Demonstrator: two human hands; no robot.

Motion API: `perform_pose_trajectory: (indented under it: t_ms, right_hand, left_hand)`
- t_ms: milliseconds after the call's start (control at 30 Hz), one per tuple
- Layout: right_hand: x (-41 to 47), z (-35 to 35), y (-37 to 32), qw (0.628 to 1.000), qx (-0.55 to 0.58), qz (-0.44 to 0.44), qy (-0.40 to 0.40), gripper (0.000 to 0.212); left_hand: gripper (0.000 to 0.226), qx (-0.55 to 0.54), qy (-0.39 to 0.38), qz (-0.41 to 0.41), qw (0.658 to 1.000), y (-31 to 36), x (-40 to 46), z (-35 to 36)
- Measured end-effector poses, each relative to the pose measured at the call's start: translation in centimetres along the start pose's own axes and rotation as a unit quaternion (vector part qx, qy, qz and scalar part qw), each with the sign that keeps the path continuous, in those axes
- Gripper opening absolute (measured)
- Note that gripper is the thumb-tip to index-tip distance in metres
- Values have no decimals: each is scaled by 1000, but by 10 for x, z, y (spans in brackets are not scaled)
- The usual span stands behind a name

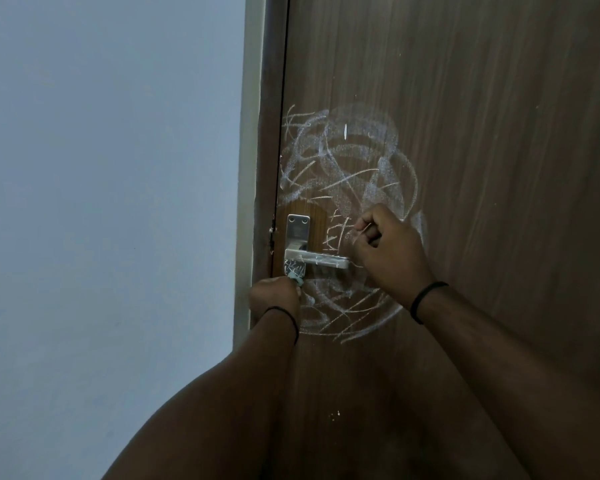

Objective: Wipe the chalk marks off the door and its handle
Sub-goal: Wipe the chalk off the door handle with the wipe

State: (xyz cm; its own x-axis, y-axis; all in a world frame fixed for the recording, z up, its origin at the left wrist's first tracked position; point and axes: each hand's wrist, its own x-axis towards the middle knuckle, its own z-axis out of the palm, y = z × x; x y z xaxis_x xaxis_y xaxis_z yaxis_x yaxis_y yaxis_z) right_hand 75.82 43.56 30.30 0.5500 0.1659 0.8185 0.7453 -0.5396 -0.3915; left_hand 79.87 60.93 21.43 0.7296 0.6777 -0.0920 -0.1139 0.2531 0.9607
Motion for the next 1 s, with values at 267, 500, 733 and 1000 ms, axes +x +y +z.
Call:
perform_pose_trajectory:
  t_ms: [267, 500, 733, 1000]
  right_hand:
    - [-13, -33, -2, 999, -25, 47, -1, 20]
    - [-38, 2, -24, 992, 13, 119, -41, 15]
    - [-61, 99, -28, 948, 165, 272, -31, 21]
    - [-41, 149, 1, 827, 329, 425, 164, 21]
  left_hand:
    - [16, -187, -97, -114, 971, 13, -33, 23]
    - [22, -170, -164, -133, 963, 11, -36, -27]
    - [14, -52, -239, -94, 965, 19, -26, -52]
    - [11, 39, -186, 91, 978, 9, 4, -59]
